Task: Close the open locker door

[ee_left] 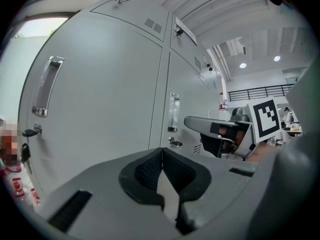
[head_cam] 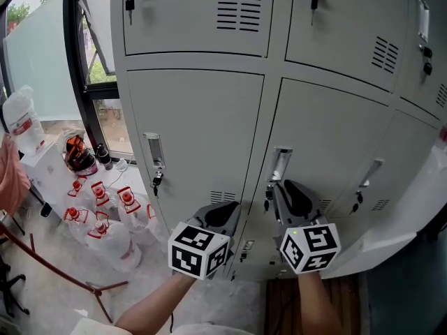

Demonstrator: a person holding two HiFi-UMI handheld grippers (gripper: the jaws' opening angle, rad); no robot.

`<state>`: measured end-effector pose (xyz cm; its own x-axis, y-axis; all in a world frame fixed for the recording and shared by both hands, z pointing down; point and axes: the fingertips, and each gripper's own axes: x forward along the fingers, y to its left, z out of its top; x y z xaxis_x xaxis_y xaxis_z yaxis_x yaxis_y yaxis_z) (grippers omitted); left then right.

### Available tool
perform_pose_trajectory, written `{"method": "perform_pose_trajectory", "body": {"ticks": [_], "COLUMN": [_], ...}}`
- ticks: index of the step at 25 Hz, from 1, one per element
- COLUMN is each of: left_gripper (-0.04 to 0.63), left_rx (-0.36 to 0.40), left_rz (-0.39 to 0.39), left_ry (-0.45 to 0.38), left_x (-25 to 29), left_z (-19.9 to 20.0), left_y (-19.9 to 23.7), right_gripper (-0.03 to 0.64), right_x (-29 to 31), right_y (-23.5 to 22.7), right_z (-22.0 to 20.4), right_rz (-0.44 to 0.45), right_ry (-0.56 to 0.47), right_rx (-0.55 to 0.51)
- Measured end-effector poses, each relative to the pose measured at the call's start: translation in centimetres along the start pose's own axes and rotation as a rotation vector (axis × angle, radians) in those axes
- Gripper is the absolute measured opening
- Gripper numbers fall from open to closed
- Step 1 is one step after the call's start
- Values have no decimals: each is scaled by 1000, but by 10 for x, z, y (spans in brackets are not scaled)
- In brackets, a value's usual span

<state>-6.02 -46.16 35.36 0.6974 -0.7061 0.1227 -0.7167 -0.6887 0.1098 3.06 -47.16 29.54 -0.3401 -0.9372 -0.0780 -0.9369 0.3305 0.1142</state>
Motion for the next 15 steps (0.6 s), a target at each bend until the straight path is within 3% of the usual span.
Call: {"method": "perform_pose_trajectory", "body": {"ticks": [15], "left_gripper": [8], "left_rx": [-14], "left_rz": [51], "left_ry": [-7], "left_x": [-4], "left_z": [4], "left_y": [-55], "right_gripper": [49], "right_x": [-63], "right_y": [-16], "right_z": [-13], "right_rz": [24], "right_ry": [53], "right_rx": [24]}}
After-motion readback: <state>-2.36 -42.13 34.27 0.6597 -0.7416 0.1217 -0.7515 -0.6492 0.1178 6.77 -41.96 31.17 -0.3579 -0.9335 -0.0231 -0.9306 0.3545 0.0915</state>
